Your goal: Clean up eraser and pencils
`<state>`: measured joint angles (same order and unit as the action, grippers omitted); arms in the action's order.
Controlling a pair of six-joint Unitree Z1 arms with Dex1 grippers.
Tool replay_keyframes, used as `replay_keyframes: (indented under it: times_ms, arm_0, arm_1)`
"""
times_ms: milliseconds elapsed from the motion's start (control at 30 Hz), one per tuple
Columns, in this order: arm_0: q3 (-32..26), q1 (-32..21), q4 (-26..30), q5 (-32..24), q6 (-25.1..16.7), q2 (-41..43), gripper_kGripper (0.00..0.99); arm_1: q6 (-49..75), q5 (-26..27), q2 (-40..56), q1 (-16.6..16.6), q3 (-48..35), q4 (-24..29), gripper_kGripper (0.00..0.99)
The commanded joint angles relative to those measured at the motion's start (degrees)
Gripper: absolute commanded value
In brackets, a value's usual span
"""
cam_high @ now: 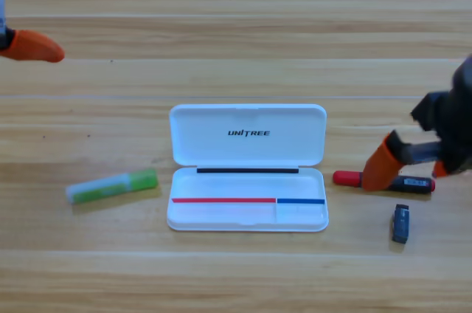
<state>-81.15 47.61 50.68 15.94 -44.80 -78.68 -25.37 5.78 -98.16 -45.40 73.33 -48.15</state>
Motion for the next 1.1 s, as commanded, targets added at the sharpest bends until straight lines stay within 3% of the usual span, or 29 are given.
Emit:
replay_keyframes:
  times_ms: [33,333,467,800,1067,1100]
  arm_0:
    - [-2.8,-2.1,3.8,0.1,-0.7,-6.1,0.945]
    - [-3.2,-8.8,5.5,-5.9,-1.5,-10.7,0.919]
    - [-2.9,-12.0,5.4,-9.8,-4.8,-12.7,0.873]
    - [-0.5,-15.7,4.9,-10.2,-5.4,-19.6,0.882]
    - [2.4,-16.1,2.8,-11.4,-4.6,-24.2,0.882]
    - [2.9,-16.1,2.3,-11.6,-4.5,-24.5,0.882]
  arm_1:
    - [-7.5,-1.6,-7.3,2.7,-1.5,-0.7,0.986]
    - [-15.8,-3.3,-12.7,4.4,-3.7,0.8,0.976]
    - [-17.6,-3.4,-14.8,5.6,-4.6,2.6,0.939]
    - [-20.4,-3.6,-19.3,6.5,-4.8,6.8,0.887]
    - [-20.6,-3.3,-20.7,6.5,-4.7,7.2,0.807]
    - [-20.6,-3.2,-20.7,6.5,-4.7,7.3,0.753]
